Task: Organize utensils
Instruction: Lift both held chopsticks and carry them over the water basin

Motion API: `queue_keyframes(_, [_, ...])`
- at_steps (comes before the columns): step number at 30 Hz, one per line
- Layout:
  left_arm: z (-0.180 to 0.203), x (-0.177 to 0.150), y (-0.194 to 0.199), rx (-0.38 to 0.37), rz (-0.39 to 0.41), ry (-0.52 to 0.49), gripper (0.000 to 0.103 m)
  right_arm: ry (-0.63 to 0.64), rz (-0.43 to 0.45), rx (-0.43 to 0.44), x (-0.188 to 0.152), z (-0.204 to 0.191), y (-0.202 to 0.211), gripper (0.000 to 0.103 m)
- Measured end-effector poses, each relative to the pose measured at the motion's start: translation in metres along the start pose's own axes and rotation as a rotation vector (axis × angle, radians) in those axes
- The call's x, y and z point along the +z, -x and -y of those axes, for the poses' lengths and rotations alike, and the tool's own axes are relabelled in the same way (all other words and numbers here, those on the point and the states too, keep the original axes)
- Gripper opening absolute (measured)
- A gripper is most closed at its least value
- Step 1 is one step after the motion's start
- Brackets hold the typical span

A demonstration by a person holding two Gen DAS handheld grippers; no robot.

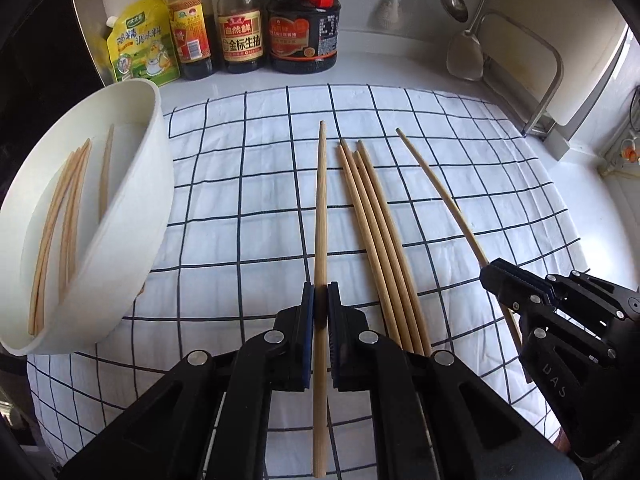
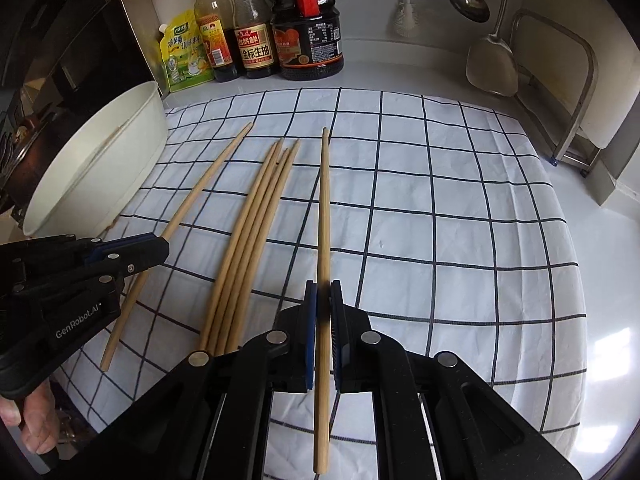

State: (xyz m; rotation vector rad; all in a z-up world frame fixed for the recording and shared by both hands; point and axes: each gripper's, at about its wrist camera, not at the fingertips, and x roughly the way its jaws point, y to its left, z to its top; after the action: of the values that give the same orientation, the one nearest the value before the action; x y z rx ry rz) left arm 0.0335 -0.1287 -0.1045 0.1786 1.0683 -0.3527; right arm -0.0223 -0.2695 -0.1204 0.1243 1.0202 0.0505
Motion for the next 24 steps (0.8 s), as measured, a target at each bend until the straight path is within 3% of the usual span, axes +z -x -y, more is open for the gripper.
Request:
queue_keyframes(12, [-0.074,0.009,0.072,0.028,0.115,0.081,0.007,0.091,0.067,0.076,0.041,-0.073,0.036,0.007])
queue_keyframes(17, [-0.122,0.014,0.095,0.058,0.160,0.144,0.007,0.153,0.090,0.120,0.069,-0.117,0.037,0.007])
queue_keyframes(24, [-0.198,0.023,0.104,0.116,0.162,0.211,0.007,0.233,0.106,0.177,0.109,-0.183,0.014,0.007])
